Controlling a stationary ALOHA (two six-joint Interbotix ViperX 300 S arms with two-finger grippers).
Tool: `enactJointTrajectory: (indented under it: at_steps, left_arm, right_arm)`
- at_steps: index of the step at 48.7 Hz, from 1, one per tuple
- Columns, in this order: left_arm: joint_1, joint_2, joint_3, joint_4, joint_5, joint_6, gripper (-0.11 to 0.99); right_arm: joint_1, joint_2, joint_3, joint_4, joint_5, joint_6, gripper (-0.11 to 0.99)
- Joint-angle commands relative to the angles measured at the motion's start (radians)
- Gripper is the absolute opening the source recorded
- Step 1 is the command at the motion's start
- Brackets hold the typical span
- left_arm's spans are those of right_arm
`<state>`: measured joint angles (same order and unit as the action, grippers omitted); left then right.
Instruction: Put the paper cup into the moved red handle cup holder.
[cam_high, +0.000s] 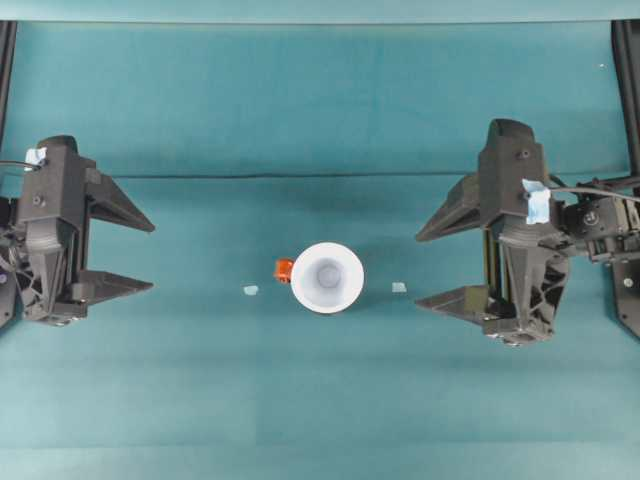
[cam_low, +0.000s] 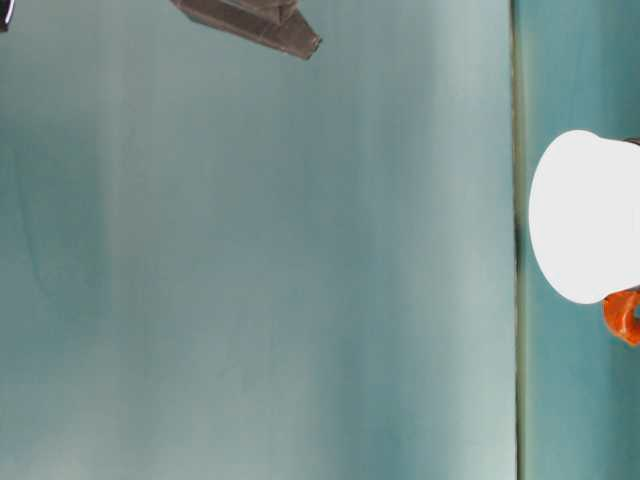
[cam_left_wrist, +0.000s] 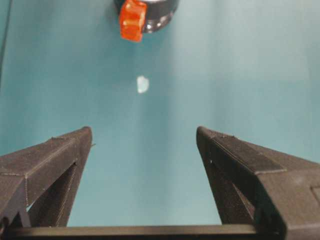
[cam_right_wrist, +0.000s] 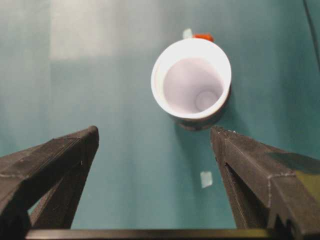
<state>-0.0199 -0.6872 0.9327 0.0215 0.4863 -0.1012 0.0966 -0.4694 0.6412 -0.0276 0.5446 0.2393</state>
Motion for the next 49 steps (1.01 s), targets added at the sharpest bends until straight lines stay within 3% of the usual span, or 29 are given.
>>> enactJointTrajectory:
  at_steps: [1, 49]
  left_arm:
    - [-0.003, -0.003, -0.012, 0.002, -0.005, 0.000, 0.93]
    - [-0.003, -0.003, -0.012, 0.002, -0.005, -0.002, 0.93]
  right_arm:
    - [0.003, -0.015, -0.006, -0.002, -0.009, -0.005, 0.90]
    - [0.003, -0.015, 0.006, 0.000, -0.012, 0.000, 0.90]
